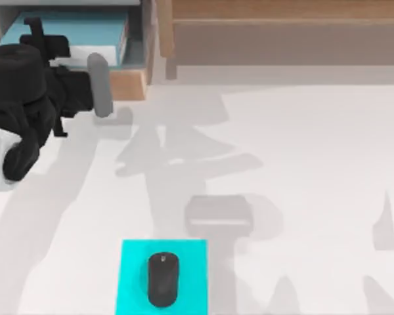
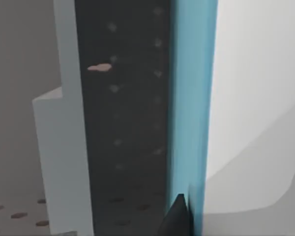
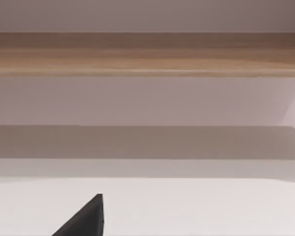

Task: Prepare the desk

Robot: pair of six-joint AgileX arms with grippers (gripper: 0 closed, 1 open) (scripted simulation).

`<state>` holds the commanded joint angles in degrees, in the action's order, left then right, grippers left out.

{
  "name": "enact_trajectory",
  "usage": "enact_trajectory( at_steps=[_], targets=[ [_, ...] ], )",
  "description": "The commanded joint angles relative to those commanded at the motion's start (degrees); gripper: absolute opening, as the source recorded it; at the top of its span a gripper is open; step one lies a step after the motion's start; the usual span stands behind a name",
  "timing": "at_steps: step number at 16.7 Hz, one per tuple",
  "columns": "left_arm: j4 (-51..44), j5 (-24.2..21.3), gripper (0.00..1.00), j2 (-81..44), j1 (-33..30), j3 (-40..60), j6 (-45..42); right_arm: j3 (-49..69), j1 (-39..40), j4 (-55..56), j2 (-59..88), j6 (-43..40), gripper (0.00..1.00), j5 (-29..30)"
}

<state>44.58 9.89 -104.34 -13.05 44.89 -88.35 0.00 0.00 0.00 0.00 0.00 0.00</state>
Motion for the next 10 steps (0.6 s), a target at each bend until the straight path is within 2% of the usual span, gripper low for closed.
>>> enact_trajectory(
  at_steps=[7,10],
  targets=[
    [-0.53,-0.67,0.0,-3.32,0.64,3.8,-0.02,0.0,0.0,0.0,0.0,0.0,1.0,0.0],
    [-0.53,-0.67,0.23,-3.32,0.64,3.8,-0.02,0.0,0.0,0.0,0.0,0.0,1.0,0.0]
  ],
)
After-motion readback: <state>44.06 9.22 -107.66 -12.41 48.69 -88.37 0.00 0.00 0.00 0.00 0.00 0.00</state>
